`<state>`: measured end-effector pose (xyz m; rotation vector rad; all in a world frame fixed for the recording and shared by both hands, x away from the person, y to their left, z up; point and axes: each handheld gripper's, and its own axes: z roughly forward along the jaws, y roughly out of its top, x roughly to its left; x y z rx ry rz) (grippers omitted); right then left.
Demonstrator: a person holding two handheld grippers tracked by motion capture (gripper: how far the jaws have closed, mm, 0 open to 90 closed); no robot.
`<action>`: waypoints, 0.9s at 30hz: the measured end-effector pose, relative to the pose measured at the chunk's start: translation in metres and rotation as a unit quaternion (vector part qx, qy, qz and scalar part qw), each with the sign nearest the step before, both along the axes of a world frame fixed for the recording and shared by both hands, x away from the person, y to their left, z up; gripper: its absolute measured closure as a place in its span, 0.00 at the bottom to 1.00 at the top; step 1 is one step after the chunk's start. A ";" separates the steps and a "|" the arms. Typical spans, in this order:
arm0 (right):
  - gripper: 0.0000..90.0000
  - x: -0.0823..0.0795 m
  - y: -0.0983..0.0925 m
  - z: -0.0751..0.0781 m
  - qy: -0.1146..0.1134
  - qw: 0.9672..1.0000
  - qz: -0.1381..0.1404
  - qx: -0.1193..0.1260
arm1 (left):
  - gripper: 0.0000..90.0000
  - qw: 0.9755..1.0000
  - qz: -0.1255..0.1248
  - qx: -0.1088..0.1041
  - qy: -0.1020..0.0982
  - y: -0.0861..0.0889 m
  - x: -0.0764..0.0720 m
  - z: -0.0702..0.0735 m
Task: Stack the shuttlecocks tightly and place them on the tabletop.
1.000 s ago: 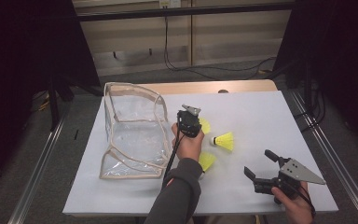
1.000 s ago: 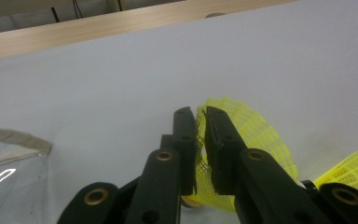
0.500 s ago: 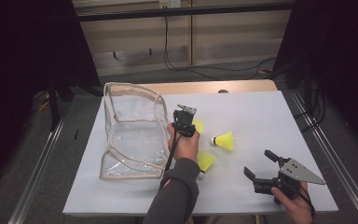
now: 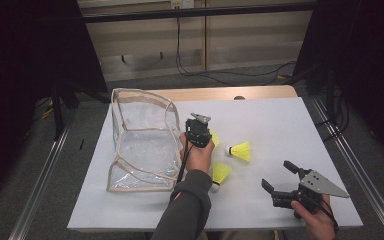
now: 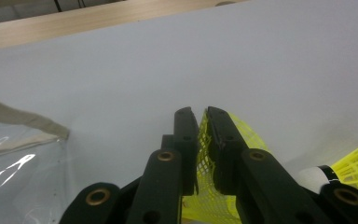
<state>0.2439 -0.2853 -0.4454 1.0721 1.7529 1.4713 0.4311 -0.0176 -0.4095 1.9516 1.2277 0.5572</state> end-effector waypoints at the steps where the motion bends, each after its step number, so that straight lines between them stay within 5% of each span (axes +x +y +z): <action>1: 0.03 0.000 0.000 0.000 0.000 1.000 0.000 0.000 | 0.89 1.000 -0.002 -0.006 0.003 -0.001 0.001 -0.001; 11: 0.03 0.000 0.000 0.000 0.000 1.000 0.002 0.001 | 0.81 0.999 -0.017 -0.027 -0.006 -0.005 0.007 -0.004; 27: 0.03 0.000 0.000 0.000 0.000 1.000 0.003 0.000 | 0.77 1.000 -0.014 -0.008 -0.003 -0.006 0.008 -0.008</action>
